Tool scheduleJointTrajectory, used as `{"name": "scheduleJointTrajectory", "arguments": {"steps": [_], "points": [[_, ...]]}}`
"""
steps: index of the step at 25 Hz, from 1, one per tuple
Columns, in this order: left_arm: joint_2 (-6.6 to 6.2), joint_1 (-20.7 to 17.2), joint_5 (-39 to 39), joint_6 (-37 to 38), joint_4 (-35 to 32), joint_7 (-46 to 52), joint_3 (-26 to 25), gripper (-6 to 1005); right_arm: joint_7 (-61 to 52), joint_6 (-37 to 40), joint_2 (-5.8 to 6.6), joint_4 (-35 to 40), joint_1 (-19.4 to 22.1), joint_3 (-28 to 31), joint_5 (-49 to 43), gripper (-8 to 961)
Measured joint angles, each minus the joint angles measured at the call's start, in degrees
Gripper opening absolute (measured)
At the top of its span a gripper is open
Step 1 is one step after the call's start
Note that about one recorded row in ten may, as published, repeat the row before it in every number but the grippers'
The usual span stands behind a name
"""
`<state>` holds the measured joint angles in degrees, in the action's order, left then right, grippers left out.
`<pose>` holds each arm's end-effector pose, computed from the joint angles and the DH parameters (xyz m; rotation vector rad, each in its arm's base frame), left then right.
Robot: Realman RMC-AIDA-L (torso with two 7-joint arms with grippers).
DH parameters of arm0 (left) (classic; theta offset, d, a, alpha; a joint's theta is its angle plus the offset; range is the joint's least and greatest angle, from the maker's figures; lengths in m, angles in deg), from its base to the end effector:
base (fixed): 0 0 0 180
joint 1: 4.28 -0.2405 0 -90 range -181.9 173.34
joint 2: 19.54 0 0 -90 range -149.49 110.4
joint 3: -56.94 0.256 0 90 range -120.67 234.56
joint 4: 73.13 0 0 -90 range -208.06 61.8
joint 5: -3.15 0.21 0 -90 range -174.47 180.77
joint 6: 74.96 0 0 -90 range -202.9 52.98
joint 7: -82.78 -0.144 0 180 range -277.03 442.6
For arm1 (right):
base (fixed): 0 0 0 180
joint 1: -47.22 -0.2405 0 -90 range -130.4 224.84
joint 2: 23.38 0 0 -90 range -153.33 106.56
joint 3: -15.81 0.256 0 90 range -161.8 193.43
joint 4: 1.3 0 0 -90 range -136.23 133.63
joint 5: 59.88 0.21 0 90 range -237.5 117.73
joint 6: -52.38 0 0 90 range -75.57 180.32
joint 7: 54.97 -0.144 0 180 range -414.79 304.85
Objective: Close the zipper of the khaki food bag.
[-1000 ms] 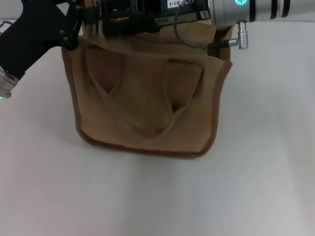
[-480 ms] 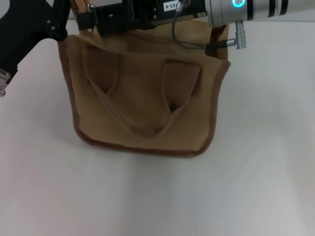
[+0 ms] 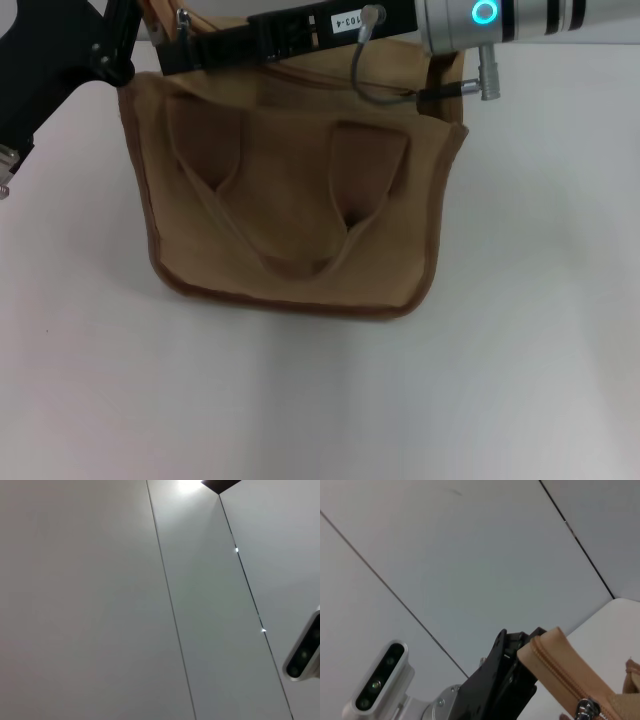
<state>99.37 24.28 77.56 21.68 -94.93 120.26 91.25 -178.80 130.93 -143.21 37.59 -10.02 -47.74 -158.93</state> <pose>-0.2452 0.3320 0.0466 -1.9787 0.0075 -1.2068 0.0442 0.4027 -0.0432 2.7938 -0.9375 -0.7450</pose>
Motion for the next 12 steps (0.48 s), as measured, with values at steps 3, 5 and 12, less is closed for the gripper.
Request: {"name": "scheduleJointTrajectory", "arguments": {"steps": [3,5,12], "points": [[-0.03,0.01,-0.05,-0.42,0.0,0.04,-0.04,64,0.75,-0.69,0.0,0.43,0.46,-0.78,0.54,774],[-0.04,0.01,-0.05,-0.48,-0.04,0.05,-0.04,64,1.2,-1.44,-0.01,0.89,0.8,-1.33,0.82,774],[0.07,0.08,-0.04,0.15,-0.15,0.11,0.11,67,2.81,-3.77,-0.06,1.19,0.93,-2.34,1.29,772]]}}
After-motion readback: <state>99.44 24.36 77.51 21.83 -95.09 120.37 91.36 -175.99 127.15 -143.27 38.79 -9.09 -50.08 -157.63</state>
